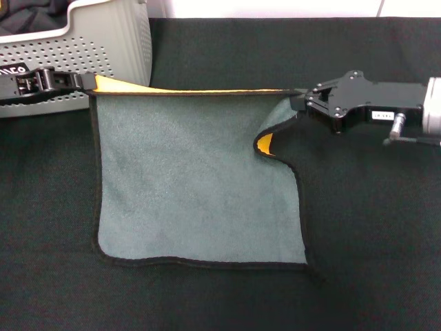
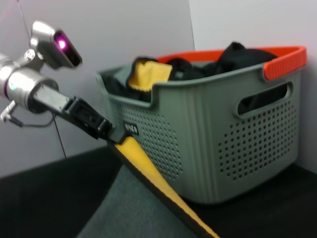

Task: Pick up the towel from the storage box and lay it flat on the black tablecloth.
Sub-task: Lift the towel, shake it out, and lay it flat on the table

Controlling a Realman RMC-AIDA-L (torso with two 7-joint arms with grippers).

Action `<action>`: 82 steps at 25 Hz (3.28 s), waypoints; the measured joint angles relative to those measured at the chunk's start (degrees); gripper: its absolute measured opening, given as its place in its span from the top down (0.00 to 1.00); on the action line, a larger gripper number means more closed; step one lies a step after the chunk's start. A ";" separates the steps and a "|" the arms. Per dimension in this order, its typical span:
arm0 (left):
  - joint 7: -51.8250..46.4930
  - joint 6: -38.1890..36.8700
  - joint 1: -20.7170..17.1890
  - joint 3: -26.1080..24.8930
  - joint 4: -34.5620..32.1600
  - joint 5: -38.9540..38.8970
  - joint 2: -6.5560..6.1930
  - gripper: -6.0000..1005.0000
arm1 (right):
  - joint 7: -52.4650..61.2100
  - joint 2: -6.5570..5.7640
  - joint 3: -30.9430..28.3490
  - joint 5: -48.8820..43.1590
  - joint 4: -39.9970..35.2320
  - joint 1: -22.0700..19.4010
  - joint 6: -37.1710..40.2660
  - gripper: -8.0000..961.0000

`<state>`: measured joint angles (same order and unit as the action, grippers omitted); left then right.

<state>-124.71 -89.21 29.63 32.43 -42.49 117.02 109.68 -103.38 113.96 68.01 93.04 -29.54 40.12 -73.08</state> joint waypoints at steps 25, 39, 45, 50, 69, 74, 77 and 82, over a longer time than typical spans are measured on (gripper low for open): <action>0.52 4.90 0.81 0.83 2.07 2.32 2.49 0.97 | 7.22 0.90 0.17 -36.53 -11.64 11.29 7.63 0.97; 0.50 8.03 1.19 1.41 2.18 3.76 4.74 0.97 | 6.92 1.62 2.42 -45.59 -15.94 15.07 7.09 0.97; 0.67 12.15 2.02 2.27 4.48 3.88 5.41 0.97 | 6.76 2.01 7.96 -45.95 -15.62 15.78 10.63 0.97; 1.10 15.75 2.38 2.29 4.74 3.91 6.13 0.97 | 5.67 2.13 9.40 -45.50 -15.23 15.56 13.25 0.96; 1.59 21.34 2.71 5.19 4.90 3.90 7.13 0.97 | 1.52 2.23 10.31 -43.63 -7.53 17.47 19.15 0.96; 2.01 21.37 2.71 5.19 4.98 3.73 7.34 0.97 | 1.11 2.23 10.21 -43.17 -7.53 17.20 19.28 0.96; 2.19 21.37 2.71 5.19 4.98 3.70 7.39 0.97 | 1.11 2.23 9.94 -42.82 -7.53 17.06 19.53 0.96; 3.45 21.26 2.71 5.27 4.98 3.70 7.67 0.96 | 2.66 2.23 9.69 -41.84 -6.97 16.82 23.47 0.88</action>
<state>-121.26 -67.95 32.35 37.69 -37.52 120.72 117.36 -100.72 116.18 77.70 51.20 -36.51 56.94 -49.61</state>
